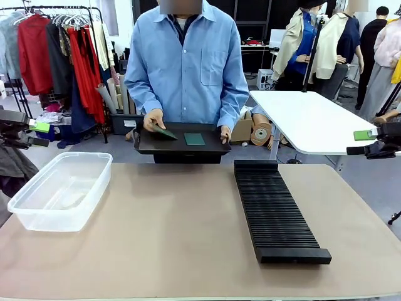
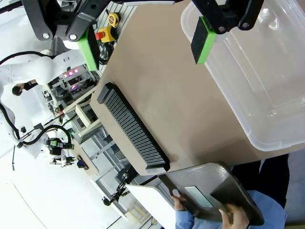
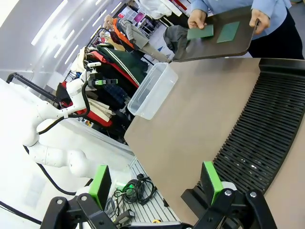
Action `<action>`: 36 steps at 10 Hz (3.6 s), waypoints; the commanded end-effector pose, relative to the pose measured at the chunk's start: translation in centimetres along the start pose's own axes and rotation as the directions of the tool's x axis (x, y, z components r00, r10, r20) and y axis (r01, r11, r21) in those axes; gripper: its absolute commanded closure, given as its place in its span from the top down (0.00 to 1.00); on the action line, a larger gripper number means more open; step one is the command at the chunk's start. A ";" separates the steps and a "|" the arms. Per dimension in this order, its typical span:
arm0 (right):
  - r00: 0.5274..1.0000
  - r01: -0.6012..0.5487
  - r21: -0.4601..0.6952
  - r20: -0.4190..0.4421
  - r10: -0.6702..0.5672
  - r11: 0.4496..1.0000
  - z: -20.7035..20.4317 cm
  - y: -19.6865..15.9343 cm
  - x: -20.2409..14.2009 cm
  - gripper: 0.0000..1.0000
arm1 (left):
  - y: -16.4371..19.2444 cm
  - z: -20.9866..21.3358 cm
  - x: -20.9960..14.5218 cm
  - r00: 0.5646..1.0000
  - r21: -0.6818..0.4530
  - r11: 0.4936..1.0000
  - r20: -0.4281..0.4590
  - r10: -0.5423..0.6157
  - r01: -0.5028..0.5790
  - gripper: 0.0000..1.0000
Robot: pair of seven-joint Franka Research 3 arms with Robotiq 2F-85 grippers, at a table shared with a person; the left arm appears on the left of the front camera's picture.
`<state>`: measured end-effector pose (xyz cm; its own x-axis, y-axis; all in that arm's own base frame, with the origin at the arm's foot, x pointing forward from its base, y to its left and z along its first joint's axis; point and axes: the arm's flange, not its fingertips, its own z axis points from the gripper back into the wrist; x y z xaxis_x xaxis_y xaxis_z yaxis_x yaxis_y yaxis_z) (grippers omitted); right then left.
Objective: Sort PCBs into racks and boxes based on the side picked up.
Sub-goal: Pick up the Blank PCB handed by the Human.
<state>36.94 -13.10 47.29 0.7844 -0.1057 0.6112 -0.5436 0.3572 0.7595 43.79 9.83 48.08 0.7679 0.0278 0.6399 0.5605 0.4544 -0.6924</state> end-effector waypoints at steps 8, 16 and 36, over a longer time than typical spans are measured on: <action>1.000 -0.008 0.013 0.010 0.008 1.000 -0.1 0.0 0.1 1.00 | 0.0 0.1 0.0 1.000 -0.004 1.000 0.004 0.000 0.000 1.00; 1.000 0.005 0.023 -0.020 -0.004 1.000 -1.7 -0.5 0.7 1.00 | 0.0 0.1 0.0 1.000 -0.004 1.000 0.004 0.000 0.000 1.00; 0.978 0.199 0.308 -0.128 -0.167 0.930 -26.2 -12.8 7.1 1.00 | 0.0 0.1 0.0 1.000 -0.004 1.000 0.004 0.000 0.000 1.00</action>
<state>55.95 5.13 35.47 0.8823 -0.0183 0.4704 -0.4687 0.0581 0.8814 43.79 9.83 48.04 0.7687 0.0279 0.6390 0.5596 0.4546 -0.6929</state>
